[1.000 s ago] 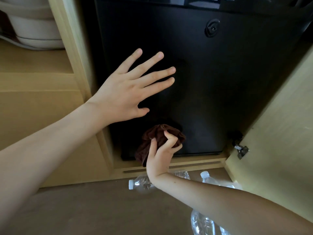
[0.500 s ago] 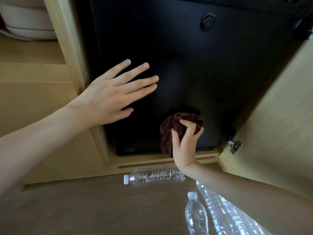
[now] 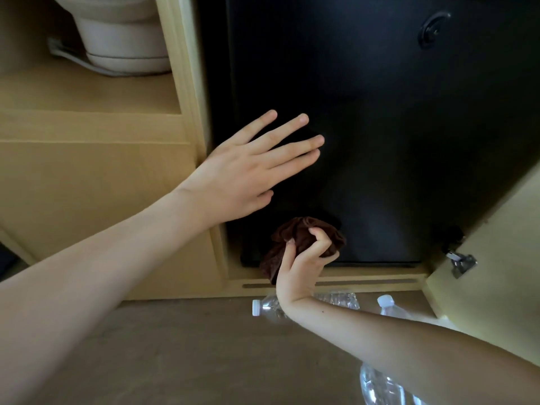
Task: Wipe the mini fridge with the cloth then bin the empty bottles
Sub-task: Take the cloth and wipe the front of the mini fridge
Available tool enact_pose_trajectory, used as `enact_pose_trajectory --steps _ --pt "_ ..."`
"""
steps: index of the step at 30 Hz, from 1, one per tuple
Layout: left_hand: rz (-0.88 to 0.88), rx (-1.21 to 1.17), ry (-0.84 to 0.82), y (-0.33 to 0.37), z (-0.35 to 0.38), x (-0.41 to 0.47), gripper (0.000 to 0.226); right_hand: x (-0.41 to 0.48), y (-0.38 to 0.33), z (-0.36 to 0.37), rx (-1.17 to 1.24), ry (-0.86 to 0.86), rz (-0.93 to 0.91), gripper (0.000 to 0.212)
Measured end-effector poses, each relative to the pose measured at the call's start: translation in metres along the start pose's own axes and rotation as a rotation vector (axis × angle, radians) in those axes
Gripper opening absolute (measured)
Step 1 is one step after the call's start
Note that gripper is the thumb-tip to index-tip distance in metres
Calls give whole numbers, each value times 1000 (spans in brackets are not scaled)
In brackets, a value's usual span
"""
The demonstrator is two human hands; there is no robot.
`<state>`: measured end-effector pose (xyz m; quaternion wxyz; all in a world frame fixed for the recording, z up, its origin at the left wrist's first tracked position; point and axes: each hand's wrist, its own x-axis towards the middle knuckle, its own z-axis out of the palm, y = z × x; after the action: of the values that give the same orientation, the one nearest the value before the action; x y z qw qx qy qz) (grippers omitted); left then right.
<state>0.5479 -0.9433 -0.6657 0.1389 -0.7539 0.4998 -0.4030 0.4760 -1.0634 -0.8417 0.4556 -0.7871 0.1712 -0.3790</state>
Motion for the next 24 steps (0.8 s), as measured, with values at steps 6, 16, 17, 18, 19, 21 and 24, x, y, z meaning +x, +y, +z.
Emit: enact_pose_trajectory --steps 6,16,17,18,19,21,24 --pt "-8 1 -12 0 1 -1 85 -27 -20 31 19 -44 29 51" --pt "-7 -3 -21 -2 2 -2 89 -16 -18 10 52 -173 80 31" --pt "-9 -3 -19 -1 2 -2 90 -9 -15 1 53 -159 53 31" --pt "-10 -4 -17 -1 2 -2 90 -1 -10 -8 53 -144 26 32" --pt "-11 -5 -16 -1 2 -2 91 7 -6 -18 48 -129 -1 33" --pt "-14 -13 -10 -1 2 -2 92 25 5 -39 26 -102 -43 33" --pt "-14 -24 1 -2 5 -3 92 50 23 -71 -7 -66 -66 32"
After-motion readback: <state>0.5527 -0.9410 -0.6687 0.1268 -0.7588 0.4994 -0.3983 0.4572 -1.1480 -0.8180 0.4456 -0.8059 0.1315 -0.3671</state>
